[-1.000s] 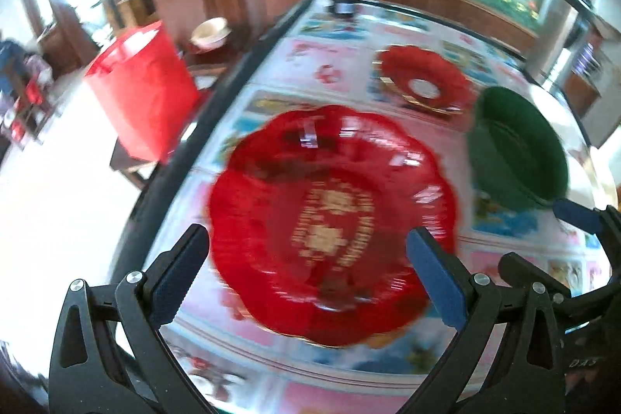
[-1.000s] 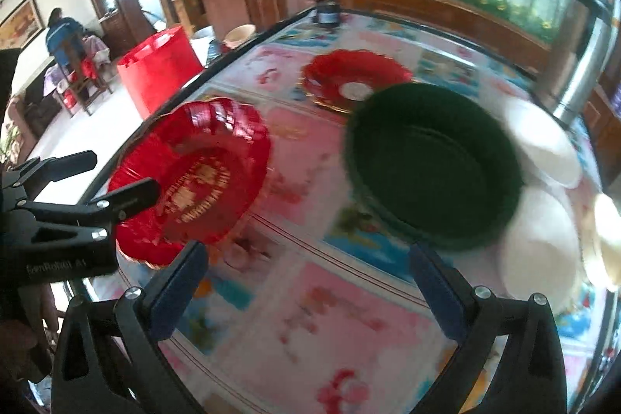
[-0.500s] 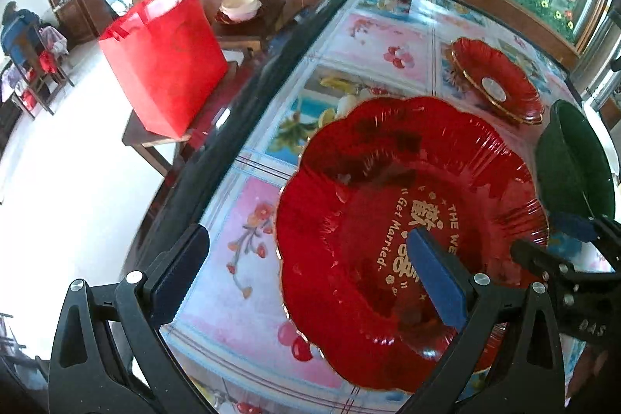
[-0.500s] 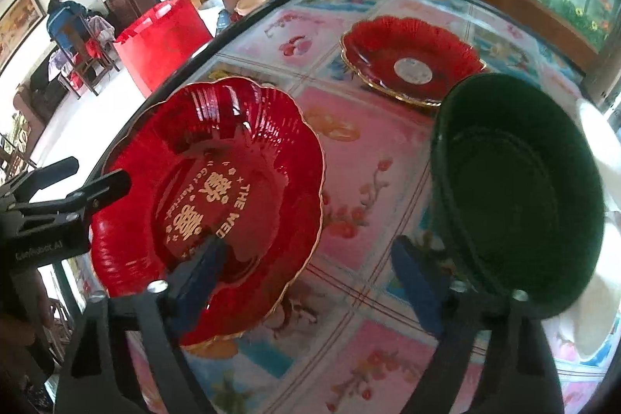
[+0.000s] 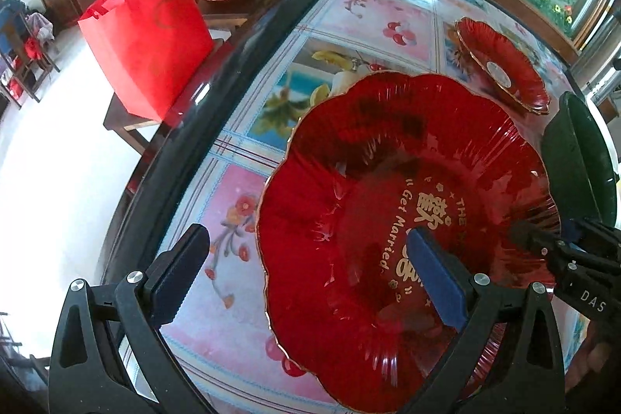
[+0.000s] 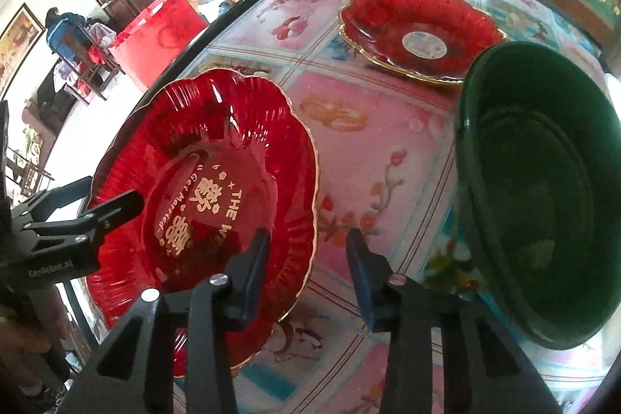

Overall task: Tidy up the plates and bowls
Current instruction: 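Close the left gripper on the large red plate's rim and lift it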

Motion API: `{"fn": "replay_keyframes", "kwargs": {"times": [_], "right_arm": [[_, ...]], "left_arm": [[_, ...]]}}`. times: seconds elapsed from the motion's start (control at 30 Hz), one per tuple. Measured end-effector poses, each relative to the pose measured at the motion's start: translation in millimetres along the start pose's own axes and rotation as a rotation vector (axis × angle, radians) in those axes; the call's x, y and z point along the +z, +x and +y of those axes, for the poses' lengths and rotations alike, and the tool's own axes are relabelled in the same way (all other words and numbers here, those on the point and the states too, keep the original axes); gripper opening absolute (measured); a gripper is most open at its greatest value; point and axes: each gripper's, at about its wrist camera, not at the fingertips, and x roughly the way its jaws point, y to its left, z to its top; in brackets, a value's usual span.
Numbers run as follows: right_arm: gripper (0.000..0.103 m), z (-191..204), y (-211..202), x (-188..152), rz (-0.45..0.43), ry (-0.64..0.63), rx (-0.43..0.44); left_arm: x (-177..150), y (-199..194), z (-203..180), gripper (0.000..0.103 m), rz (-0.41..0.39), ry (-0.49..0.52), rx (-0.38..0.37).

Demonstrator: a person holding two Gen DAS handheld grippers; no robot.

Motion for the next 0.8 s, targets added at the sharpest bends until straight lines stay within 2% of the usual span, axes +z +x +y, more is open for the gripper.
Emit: {"fn": "replay_keyframes", "kwargs": {"times": [0.1,0.13,0.17,0.23,0.43,0.53,0.8], "right_arm": [[0.027,0.5,3.1,0.5,0.005,-0.004,0.016],[0.025,0.1,4.0,0.5,0.008,-0.004,0.022],[0.021,-0.4,4.8,0.5,0.01,-0.003,0.025],[0.013,-1.4,6.5,-0.2,0.02,0.0,0.045],[0.012,3.5,3.4,-1.6,0.02,-0.029,0.028],[0.014,11.5,-3.1,-3.2,-0.007,-0.063,-0.017],[0.018,27.8,-18.5,-6.3,-0.033,-0.107,-0.03]], "left_arm": [[-0.6,3.1,-0.1,0.093,0.012,-0.003,-0.016],[-0.7,3.8,-0.2,0.084,0.013,-0.002,-0.019],[-0.9,5.1,-0.4,0.066,0.018,-0.002,-0.021],[-1.6,10.2,-1.1,0.042,0.045,-0.004,-0.022],[-1.8,9.4,1.5,0.036,0.043,-0.017,-0.014],[-2.6,4.6,3.1,0.036,0.033,-0.023,-0.014],[-1.9,-19.8,14.8,0.036,-0.005,-0.047,-0.024]]}}
